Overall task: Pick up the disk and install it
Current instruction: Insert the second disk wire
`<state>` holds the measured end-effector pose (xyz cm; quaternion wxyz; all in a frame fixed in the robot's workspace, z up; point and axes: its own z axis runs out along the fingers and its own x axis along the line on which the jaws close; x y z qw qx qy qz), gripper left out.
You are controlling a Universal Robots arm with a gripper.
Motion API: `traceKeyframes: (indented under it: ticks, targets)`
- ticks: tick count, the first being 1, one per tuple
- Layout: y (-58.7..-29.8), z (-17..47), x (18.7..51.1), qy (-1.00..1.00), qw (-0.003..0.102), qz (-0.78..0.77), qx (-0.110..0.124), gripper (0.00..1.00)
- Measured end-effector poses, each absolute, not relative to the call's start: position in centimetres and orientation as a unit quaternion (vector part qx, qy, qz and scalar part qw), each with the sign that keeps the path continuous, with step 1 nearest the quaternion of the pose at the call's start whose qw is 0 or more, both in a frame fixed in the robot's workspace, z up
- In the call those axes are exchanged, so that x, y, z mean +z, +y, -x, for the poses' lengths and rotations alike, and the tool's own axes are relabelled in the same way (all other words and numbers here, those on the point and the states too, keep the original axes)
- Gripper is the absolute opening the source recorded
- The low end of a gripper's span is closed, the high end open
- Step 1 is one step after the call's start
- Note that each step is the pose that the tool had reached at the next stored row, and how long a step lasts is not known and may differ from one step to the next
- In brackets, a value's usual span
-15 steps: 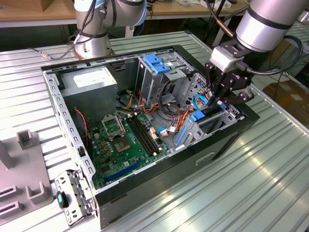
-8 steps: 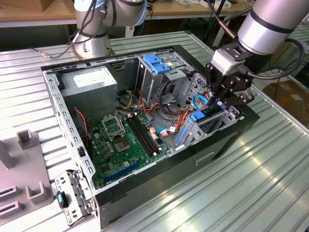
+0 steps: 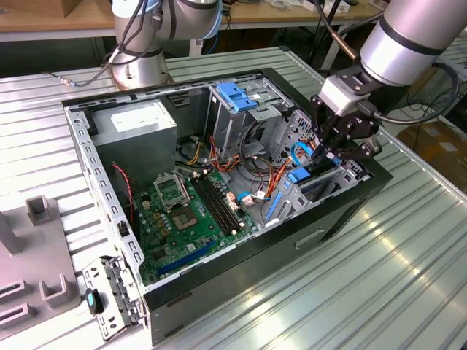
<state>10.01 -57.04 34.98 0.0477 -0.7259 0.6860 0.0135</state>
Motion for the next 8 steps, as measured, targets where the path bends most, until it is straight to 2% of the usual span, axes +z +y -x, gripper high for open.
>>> traceKeyframes:
  ticks: [8]
  targets:
    - [-57.04,-10.01,34.57,0.686,0.049,0.726,0.015,0.16]
